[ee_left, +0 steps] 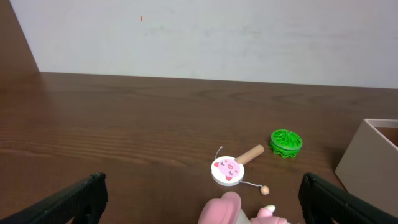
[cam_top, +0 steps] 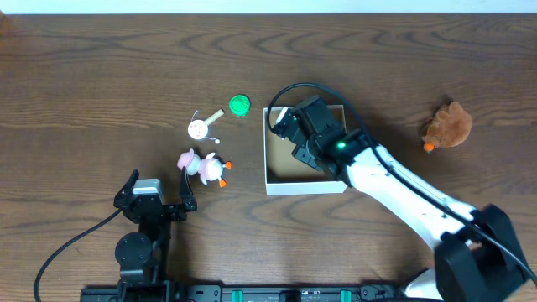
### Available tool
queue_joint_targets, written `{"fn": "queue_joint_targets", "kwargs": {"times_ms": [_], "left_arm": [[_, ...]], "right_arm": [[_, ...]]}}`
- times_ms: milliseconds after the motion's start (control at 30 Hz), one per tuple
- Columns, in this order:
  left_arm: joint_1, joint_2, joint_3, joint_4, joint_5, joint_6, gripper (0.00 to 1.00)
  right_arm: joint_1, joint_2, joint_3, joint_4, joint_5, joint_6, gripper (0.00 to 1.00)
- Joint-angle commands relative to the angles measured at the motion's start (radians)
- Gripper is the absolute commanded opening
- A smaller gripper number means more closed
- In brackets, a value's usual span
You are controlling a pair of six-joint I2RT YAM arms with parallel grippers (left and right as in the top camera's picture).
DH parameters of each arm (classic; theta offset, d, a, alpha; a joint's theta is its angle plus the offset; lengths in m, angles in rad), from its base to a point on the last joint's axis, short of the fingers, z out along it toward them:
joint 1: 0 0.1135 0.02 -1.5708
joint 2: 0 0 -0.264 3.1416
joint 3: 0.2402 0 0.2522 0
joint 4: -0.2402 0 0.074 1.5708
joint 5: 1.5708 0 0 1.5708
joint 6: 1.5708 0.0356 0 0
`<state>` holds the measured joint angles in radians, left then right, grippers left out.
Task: Pack container
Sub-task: 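Lower the truck into the box and open the right gripper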
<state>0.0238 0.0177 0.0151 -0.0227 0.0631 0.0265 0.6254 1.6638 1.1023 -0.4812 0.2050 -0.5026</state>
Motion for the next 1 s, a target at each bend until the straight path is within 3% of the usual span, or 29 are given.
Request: {"fn": "queue_joint_targets", "kwargs": {"times_ms": [0,333,967], "left_arm": [[-0.003,0.0,-0.011,-0.042,0.004,-0.001,0.98],[-0.003,0.0,-0.011,-0.042,0.004,-0.001,0.98],[-0.003,0.0,-0.011,-0.042,0.004,-0.001,0.98]], "right_arm": [[-0.006,0.017,0.016,0.027,0.0,-0.082,0.51],[-0.006,0.023,0.016,0.086,-0.037,-0.166,0.51],[-0.007,0.025,0.016,0.108,-0.113,-0.177,0.55]]}}
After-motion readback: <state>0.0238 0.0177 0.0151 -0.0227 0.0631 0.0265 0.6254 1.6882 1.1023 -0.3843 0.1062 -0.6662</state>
